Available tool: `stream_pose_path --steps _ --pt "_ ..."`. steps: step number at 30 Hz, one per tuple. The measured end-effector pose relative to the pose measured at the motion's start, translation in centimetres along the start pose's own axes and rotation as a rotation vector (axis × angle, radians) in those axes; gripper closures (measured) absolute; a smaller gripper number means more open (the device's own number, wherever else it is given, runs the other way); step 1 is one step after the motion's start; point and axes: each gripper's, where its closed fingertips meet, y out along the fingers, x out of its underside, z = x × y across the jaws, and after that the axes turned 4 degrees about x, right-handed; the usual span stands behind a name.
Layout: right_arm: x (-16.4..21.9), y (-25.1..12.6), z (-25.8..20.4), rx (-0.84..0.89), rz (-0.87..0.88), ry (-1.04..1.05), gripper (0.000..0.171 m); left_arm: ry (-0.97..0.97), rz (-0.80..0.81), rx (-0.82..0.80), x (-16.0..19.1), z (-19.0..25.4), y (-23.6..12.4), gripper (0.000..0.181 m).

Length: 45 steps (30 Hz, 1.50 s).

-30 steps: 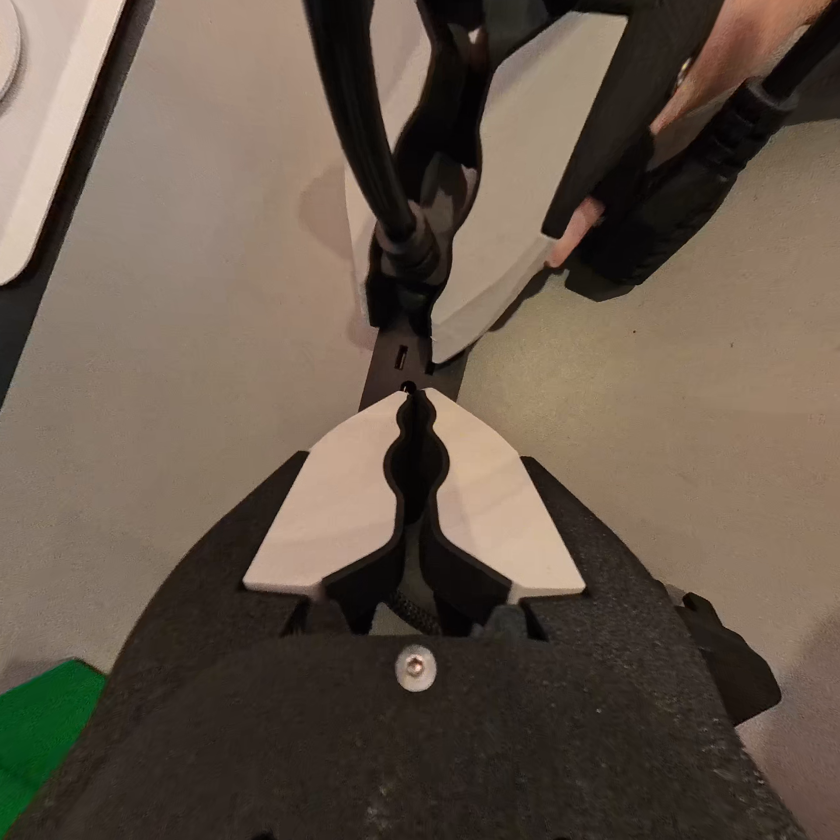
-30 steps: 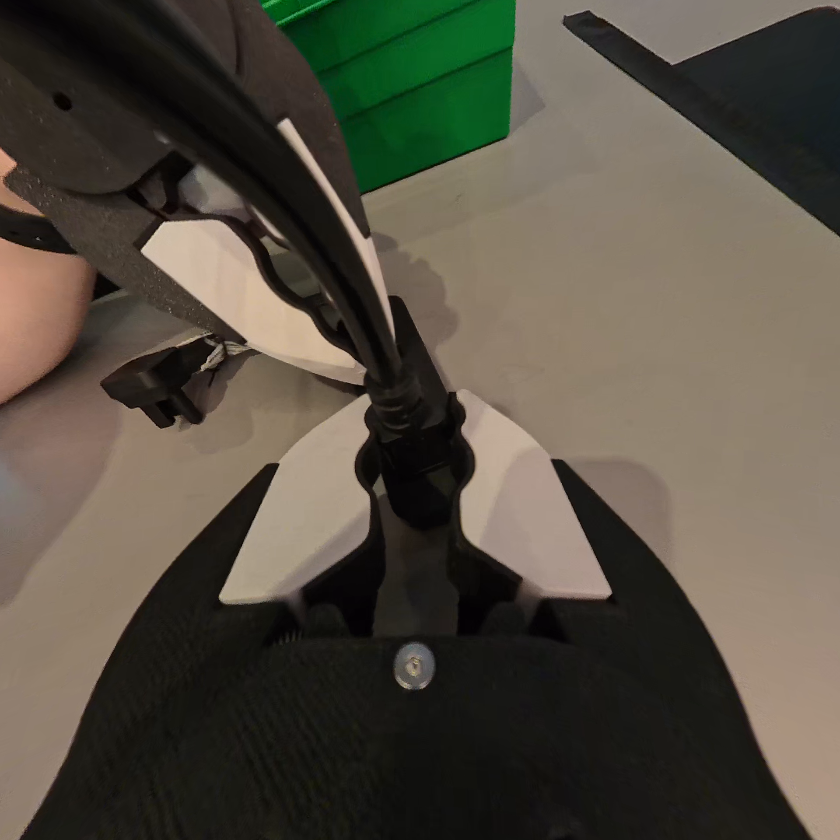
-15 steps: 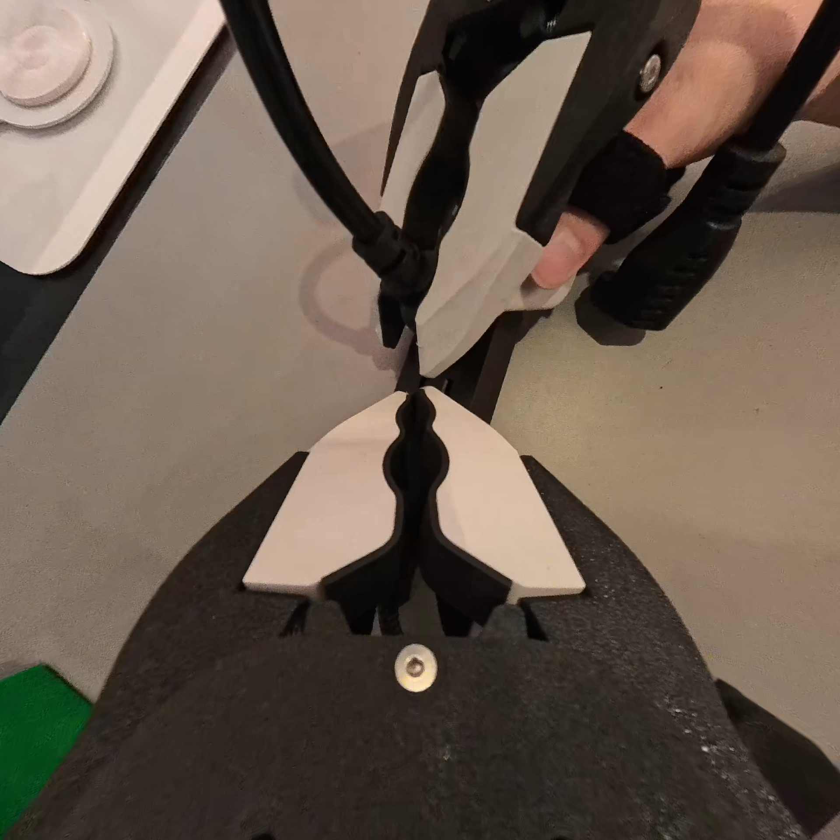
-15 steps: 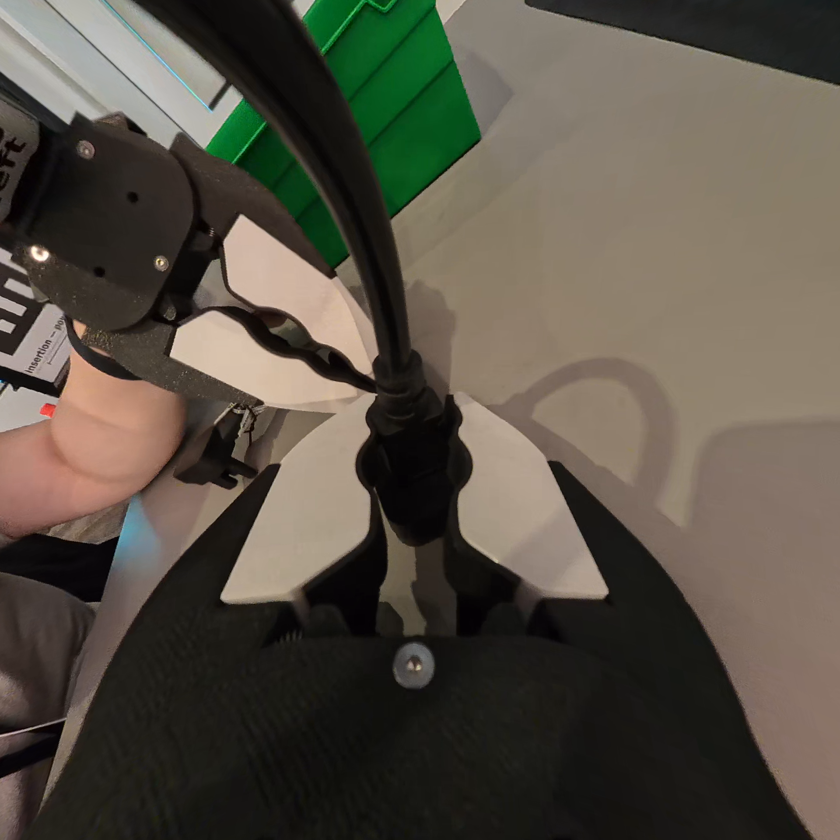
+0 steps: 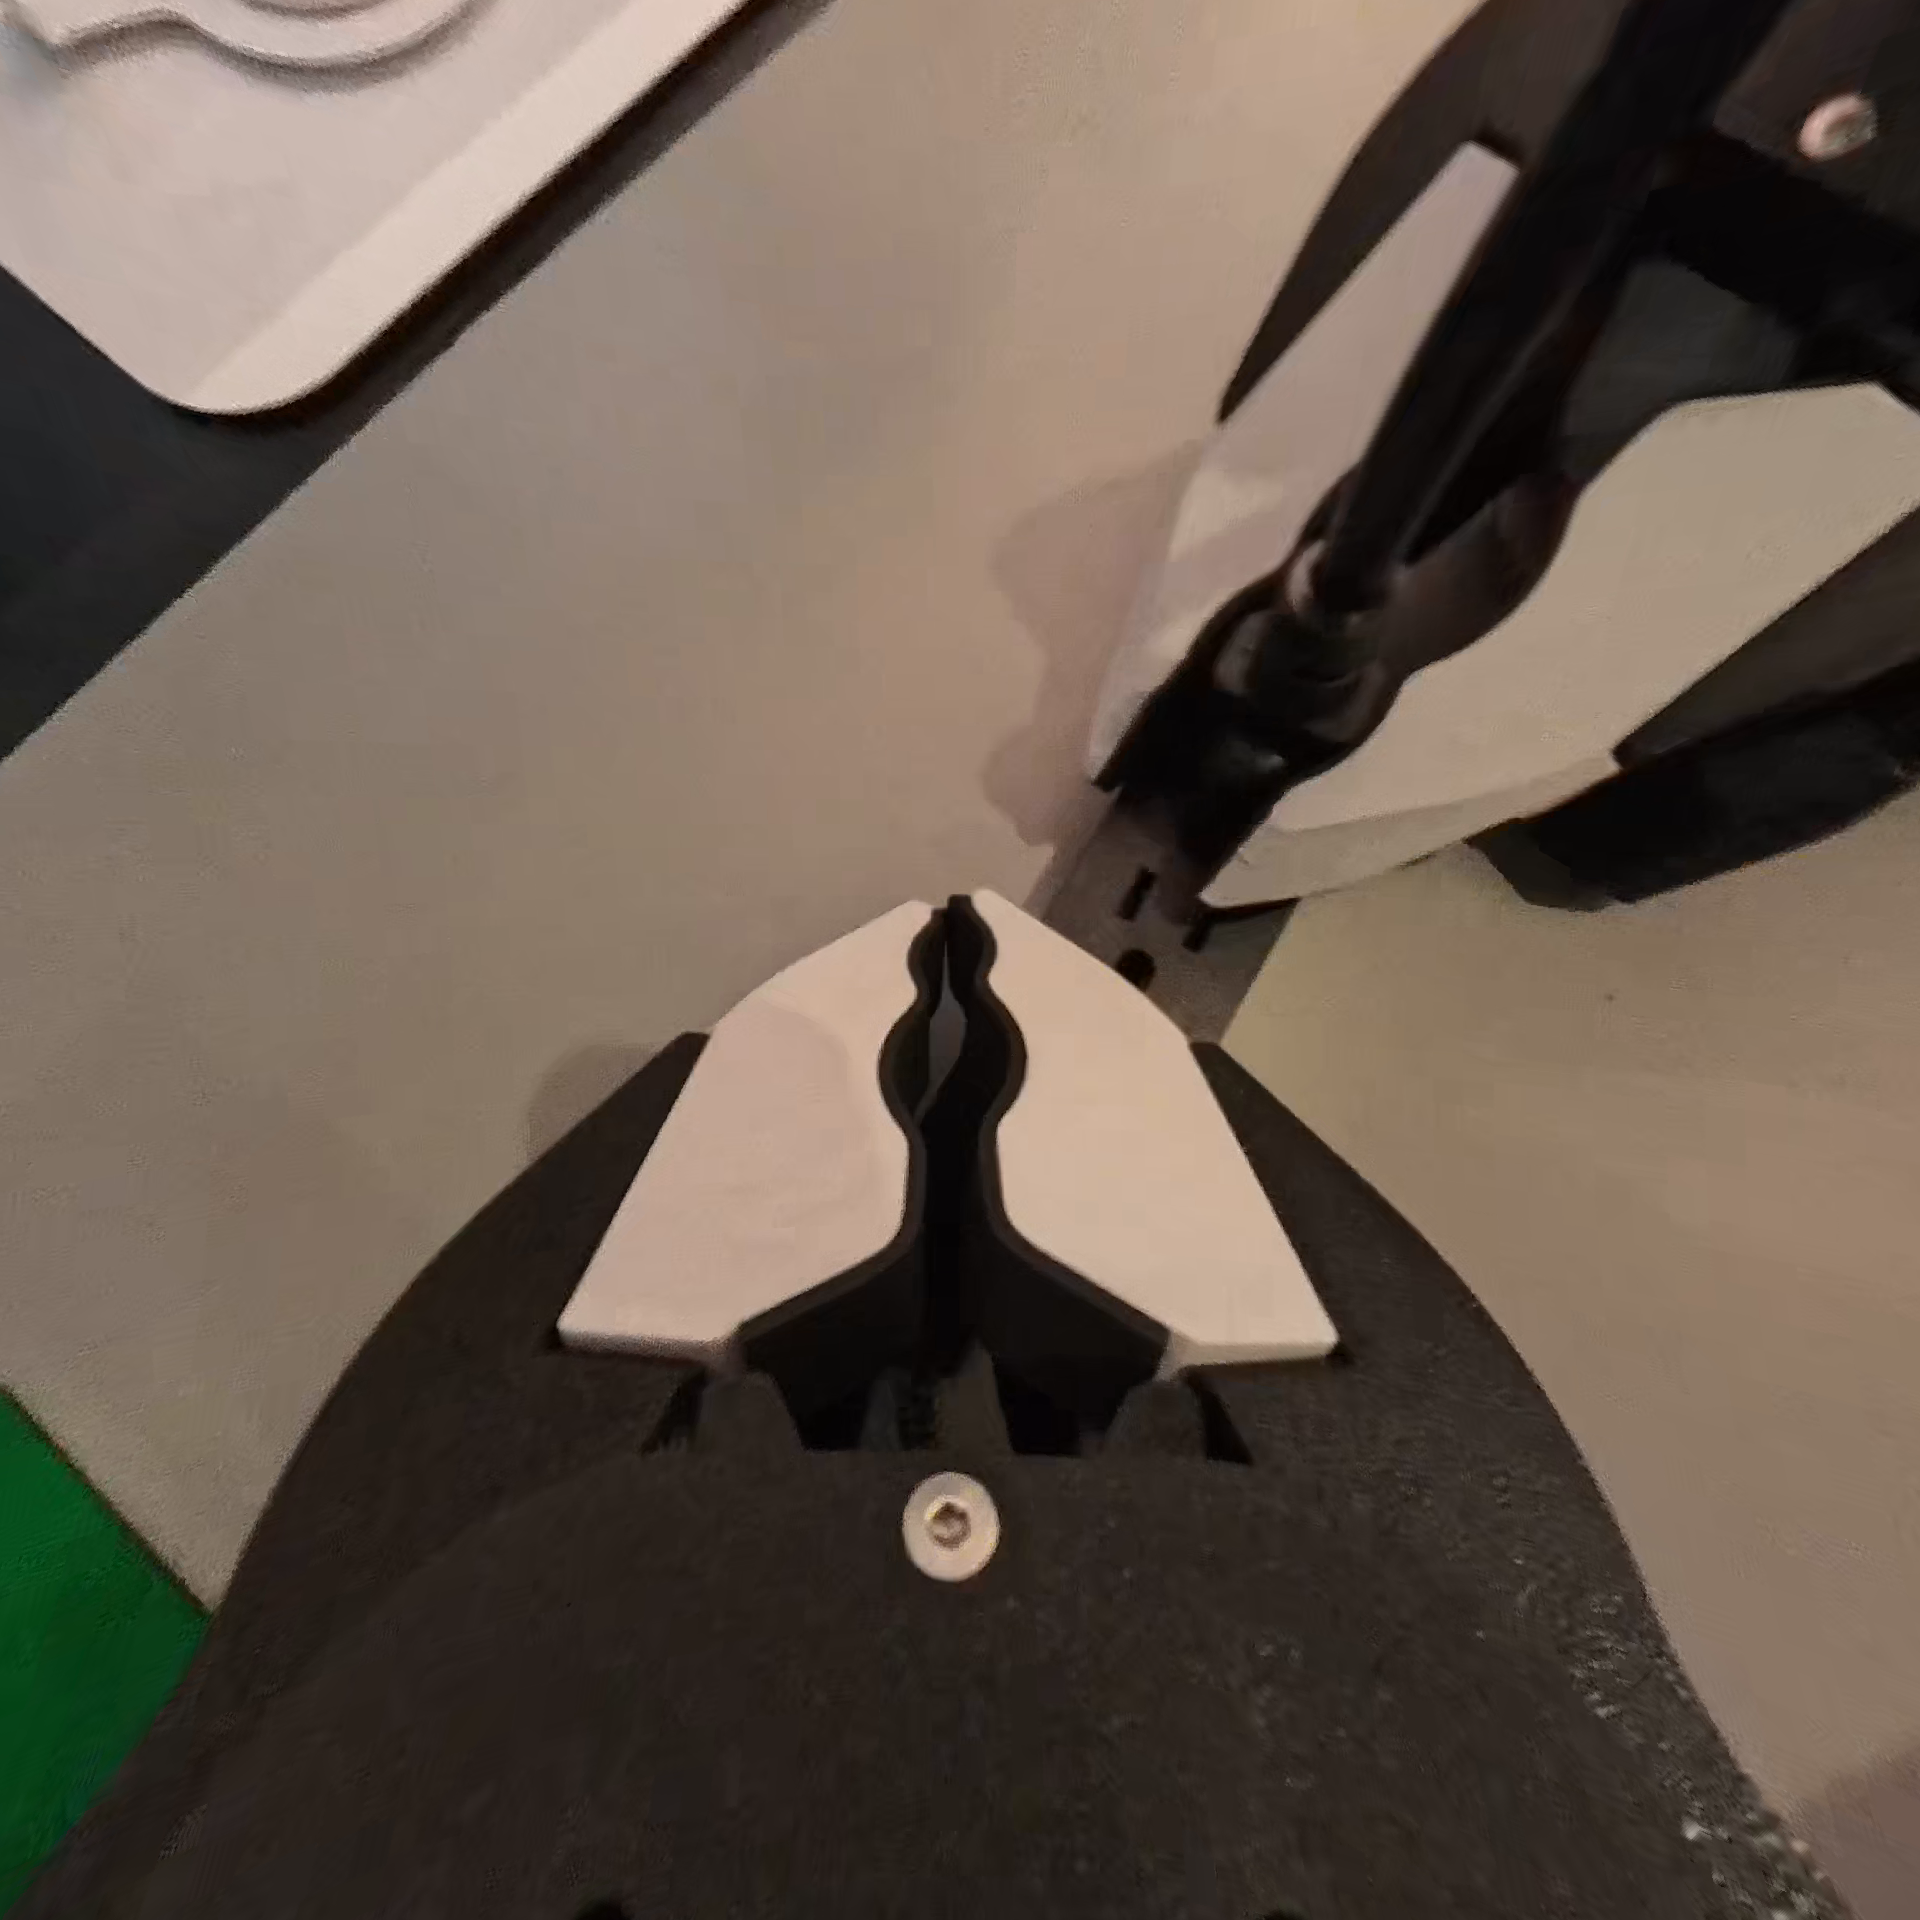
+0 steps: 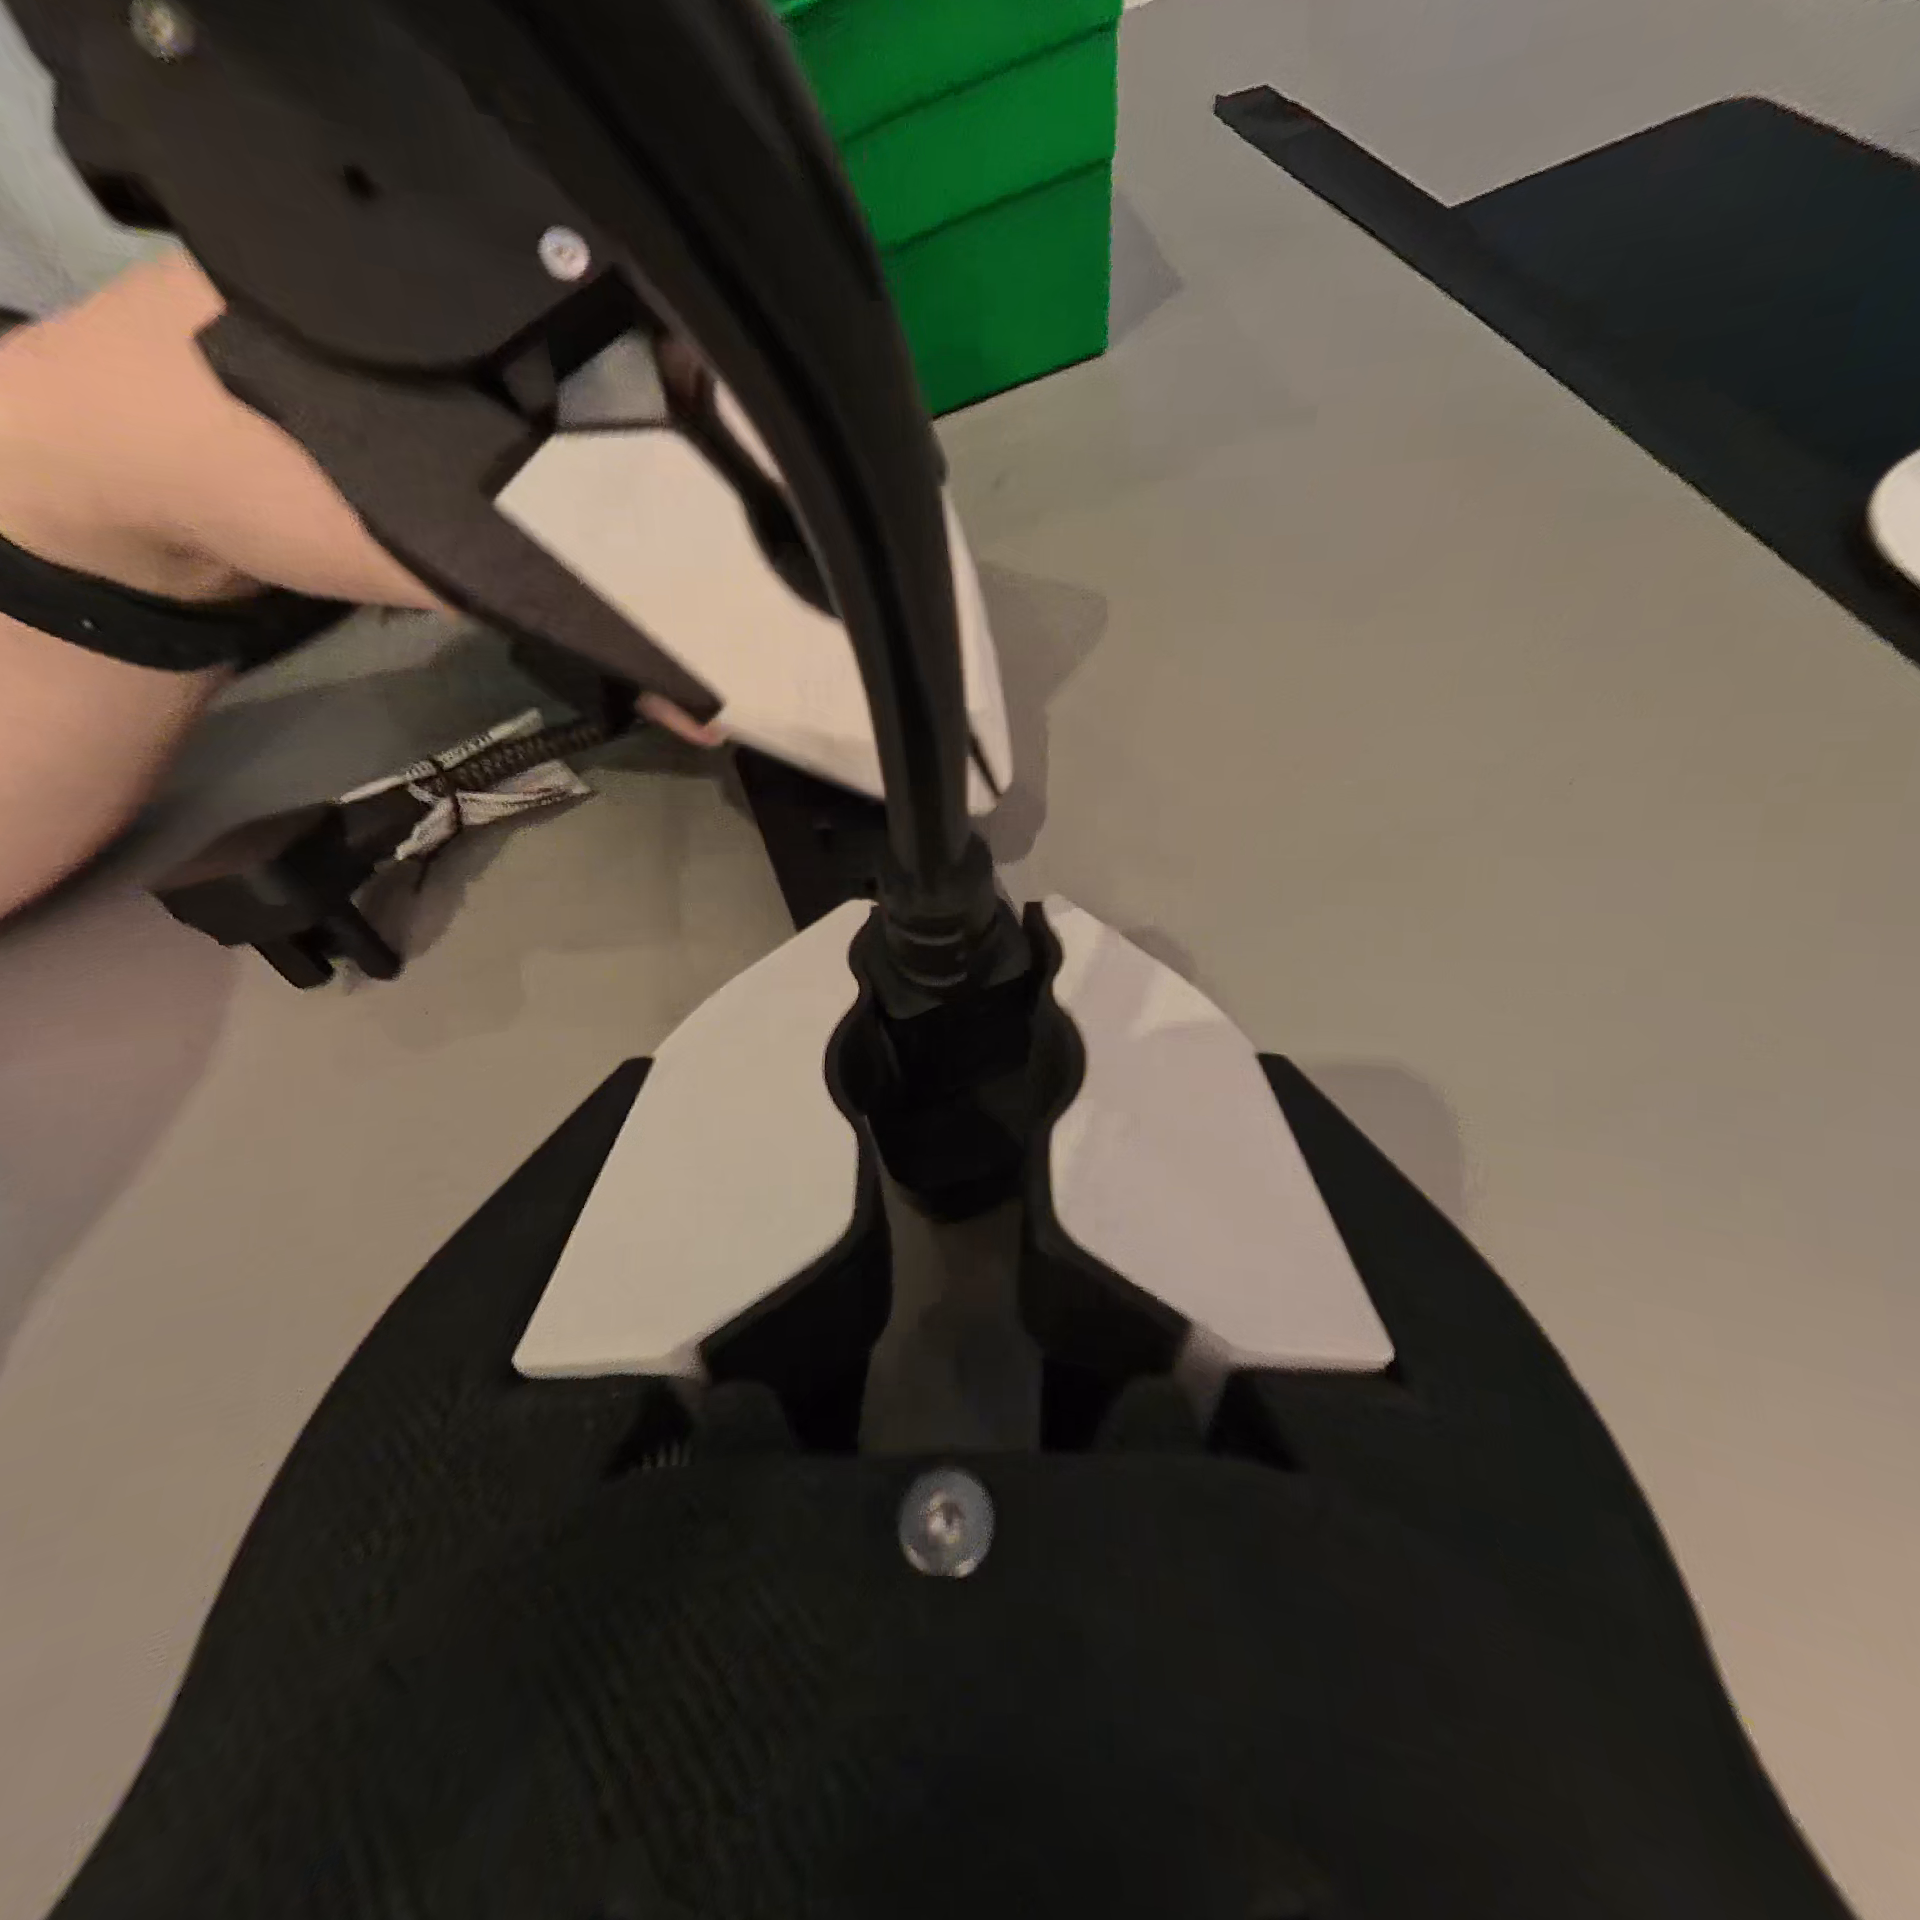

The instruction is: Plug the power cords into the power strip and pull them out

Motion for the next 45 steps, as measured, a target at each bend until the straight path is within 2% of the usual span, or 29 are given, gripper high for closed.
stream_pose_path --steps 1,6,8,13,15,16,18,21,23,24,26,29,30,35,37,39,42,43,45 --pt "0.1 0.0 0.0 0.008 -0.007 -0.018 0.145 -0.013 0.038 -0.023 -0.3 -0.5 0.0 0.181" --pt "0.2 -0.2 0.3 0.031 -0.023 -0.062 0.145 -0.032 -0.087 0.02 0.7 0.3 -0.3 0.181" --pt "0.3 -0.3 0.5 0.054 -0.037 -0.096 0.146 -0.037 -0.057 0.035 -0.1 0.7 -0.4 0.181" --pt "0.3 -0.2 0.5 0.066 -0.016 -0.103 0.144 -0.06 0.333 -0.149 -4.9 -1.5 -1.4 0.181" --pt "0.1 0.1 0.4 0.076 -0.017 -0.11 0.145 -0.071 0.417 -0.183 -5.6 -2.2 -2.5 0.181" --pt "0.1 0.2 0.2 0.081 -0.02 -0.121 0.145 -0.086 0.476 -0.177 -6.2 -2.2 -3.3 0.181" --pt "0.0 0.4 0.0 0.084 -0.023 -0.13 0.145 -0.113 0.527 -0.029 -6.7 -0.8 -3.9 0.181" --pt "0.1 0.4 0.0 0.074 -0.017 -0.122 0.145 -0.223 0.49 0.222 -6.5 1.0 -4.2 0.181" --pt "0.1 0.2 0.2 0.075 -0.017 -0.125 0.145 -0.236 0.287 0.46 -4.7 3.6 -4.1 0.181" --pt "0.1 0.2 0.2 0.074 -0.016 -0.125 0.145 -0.214 0.164 0.497 -3.4 4.1 -4.0 0.18" --pt "0.2 0.1 0.2 0.07 -0.016 -0.126 0.145 -0.118 -0.001 0.367 -1.1 3.2 -3.1 0.17" --pt "0.2 0.0 0.2 0.053 -0.018 -0.154 0.144 0.075 -0.043 0.296 -0.2 3.4 -1.4 0.167" --pt "0.3 -0.1 0.2 0.043 -0.018 -0.157 0.144 0.12 -0.089 0.257 0.5 3.0 -0.7 0.16" --pt "0.4 -0.4 0.3 0.025 -0.018 -0.187 0.144 0.365 -0.041 0.183 0.5 3.1 -0.3 0.153" --pt "0.4 -0.4 0.2 0.019 -0.019 -0.215 0.144 0.388 -0.047 0.165 0.6 3.2 -0.4 0.151" --pt "0.5 -0.4 0.2 0.01 -0.02 -0.209 0.144 0.376 -0.088 0.189 1.1 3.5 -0.2 0.128" --pt "0.5 -0.4 0.2 0.002 -0.02 -0.206 0.144 0.397 -0.116 0.18 1.6 3.2 0.2 0.117" --pt "0.5 -0.4 0.2 0.002 -0.02 -0.208 0.144 0.403 -0.171 0.124 2.3 2.1 0.6 0.117" --pt "0.5 -0.4 0.2 0.001 -0.02 -0.207 0.144 0.358 -0.157 0.185 2.3 2.8 1.0 0.129"
